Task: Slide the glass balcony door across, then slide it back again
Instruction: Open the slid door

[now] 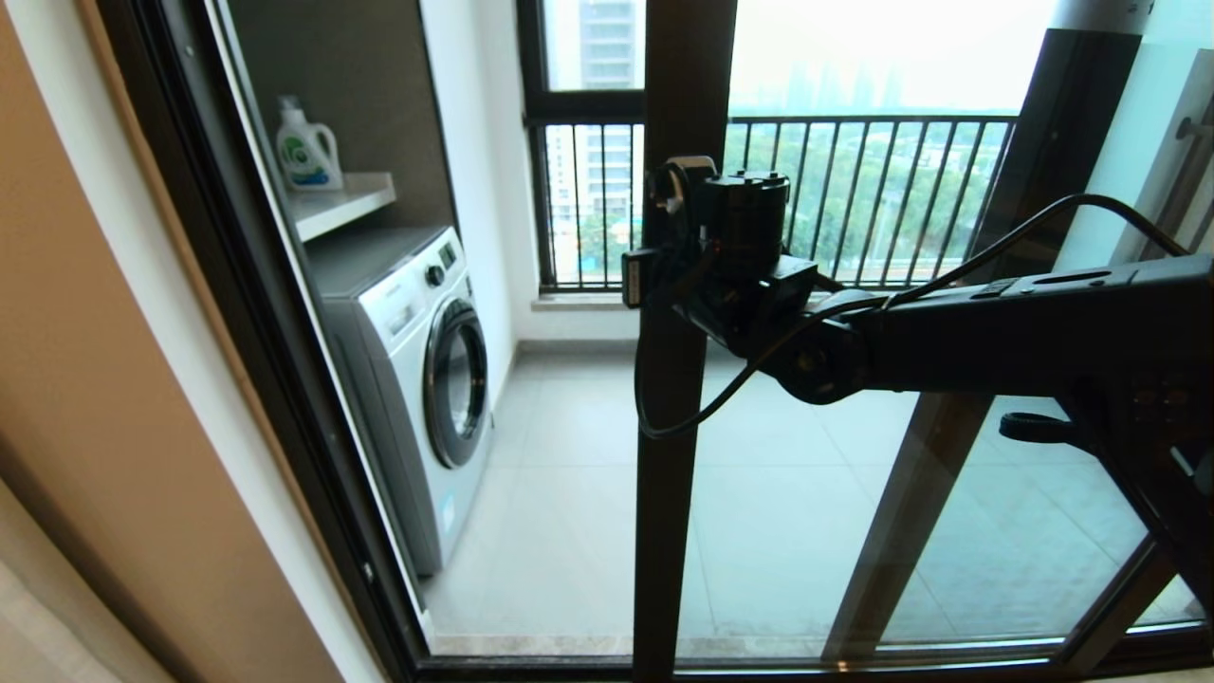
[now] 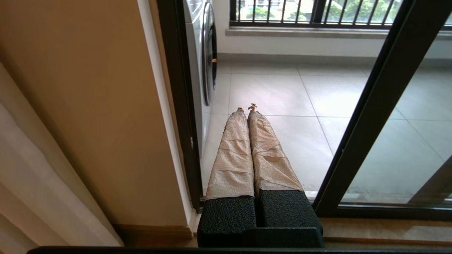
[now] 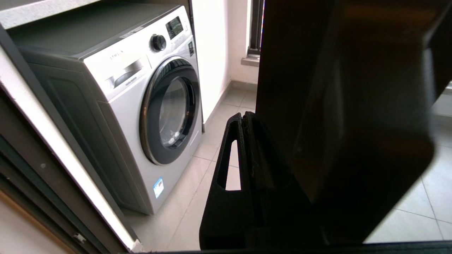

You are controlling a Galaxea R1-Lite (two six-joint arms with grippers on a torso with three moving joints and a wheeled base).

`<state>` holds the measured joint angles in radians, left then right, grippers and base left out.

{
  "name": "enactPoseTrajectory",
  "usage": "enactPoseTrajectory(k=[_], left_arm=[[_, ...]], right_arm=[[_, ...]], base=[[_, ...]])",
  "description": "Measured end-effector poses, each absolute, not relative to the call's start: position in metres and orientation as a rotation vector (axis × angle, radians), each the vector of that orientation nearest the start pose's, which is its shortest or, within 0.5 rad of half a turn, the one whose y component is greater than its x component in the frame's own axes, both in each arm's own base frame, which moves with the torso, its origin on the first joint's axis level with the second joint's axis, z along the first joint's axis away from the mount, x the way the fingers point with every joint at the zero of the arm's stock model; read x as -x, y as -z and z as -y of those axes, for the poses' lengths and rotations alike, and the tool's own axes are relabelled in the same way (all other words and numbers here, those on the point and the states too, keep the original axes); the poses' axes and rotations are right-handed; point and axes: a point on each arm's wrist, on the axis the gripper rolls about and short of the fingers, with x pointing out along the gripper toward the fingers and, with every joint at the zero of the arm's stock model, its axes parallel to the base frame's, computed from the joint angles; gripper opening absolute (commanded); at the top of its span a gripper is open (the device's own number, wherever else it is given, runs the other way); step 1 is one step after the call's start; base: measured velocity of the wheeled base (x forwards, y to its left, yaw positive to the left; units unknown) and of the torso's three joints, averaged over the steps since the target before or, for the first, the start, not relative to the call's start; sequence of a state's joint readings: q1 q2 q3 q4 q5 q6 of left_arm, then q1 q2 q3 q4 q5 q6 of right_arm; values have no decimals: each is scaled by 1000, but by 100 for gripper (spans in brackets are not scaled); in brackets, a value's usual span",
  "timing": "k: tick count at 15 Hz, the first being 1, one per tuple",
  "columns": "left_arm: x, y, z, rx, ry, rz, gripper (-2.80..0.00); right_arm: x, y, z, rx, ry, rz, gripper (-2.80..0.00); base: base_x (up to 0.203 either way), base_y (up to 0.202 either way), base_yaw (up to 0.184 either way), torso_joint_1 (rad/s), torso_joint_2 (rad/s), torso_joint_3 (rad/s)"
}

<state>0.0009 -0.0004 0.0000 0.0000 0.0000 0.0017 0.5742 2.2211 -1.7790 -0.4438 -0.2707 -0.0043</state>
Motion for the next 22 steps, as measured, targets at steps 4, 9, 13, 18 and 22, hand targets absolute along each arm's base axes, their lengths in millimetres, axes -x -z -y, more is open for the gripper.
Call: enactPoseTrajectory(k=[4, 9, 13, 18, 22], left_arm=[[23, -75, 0, -1, -1, 0, -280], [23, -75, 0, -2, -1, 0, -280], [23, -75, 0, -2, -1, 0, -280], [23, -75, 0, -2, -1, 0, -280], [23, -75, 0, -2, -2, 0, -280]], right_arm=[[-411, -222, -247, 10, -275, -13, -280], [-418, -224, -234, 7, -235, -11, -280], [-423, -226, -220, 4, -192, -9, -280], [-417, -227, -213, -9, -163, -17, -280], [-385, -223, -233, 22, -193, -9, -280]], base=[[0, 0, 0, 0, 0, 0], [0, 0, 0, 0, 0, 0], [0, 0, 0, 0, 0, 0], [0, 0, 0, 0, 0, 0], [0, 0, 0, 0, 0, 0]])
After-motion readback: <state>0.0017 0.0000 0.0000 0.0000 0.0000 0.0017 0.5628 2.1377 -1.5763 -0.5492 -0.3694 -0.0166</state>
